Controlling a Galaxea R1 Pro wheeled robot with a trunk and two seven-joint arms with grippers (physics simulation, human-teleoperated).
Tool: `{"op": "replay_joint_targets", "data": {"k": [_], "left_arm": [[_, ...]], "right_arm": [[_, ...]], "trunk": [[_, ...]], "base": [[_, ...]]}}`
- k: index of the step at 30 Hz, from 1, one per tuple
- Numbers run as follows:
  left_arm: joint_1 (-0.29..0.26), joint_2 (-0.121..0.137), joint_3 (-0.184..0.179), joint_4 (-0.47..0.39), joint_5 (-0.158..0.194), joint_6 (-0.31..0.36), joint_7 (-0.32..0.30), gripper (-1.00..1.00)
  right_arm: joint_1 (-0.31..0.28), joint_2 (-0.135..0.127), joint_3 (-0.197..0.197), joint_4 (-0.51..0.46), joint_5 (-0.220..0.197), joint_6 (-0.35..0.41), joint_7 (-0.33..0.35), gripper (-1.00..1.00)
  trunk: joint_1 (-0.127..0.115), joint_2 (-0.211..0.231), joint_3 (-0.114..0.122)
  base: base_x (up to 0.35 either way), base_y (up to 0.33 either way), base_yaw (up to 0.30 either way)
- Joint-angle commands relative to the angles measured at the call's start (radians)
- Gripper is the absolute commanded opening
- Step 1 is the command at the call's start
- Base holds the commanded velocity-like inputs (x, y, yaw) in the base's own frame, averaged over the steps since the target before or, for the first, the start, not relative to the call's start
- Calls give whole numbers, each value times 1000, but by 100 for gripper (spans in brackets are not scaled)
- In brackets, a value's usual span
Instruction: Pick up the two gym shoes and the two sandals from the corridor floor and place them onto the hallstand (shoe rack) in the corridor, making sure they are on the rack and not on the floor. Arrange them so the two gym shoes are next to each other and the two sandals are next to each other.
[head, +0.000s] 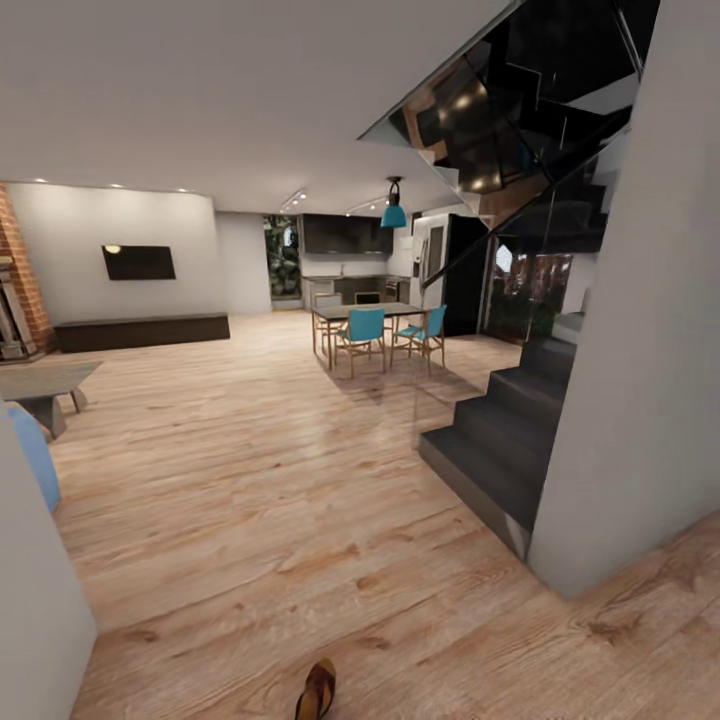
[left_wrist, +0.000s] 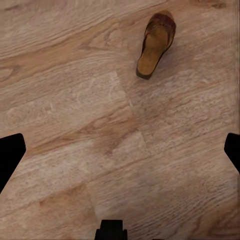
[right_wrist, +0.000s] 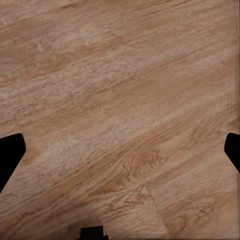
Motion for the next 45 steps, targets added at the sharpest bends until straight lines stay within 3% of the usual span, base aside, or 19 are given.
{"op": "replay_joint_targets", "data": {"k": [1,29,45], "left_arm": [[1,0,1,-3,0,7,0,100],[1,0,1,-3,0,7,0,100],[1,0,1,-3,0,7,0,100]], "right_arm": [[-1,0,0,1,0,-4,-2,100],[-1,0,0,2,-1,-5,0,100],[-1,-1,0,4,3,-5,0,100]], "trunk": [[0,-1,0],[0,-1,38],[0,-1,44]], "base": [[0,0,-268],[0,0,-237],[0,0,-43]]}}
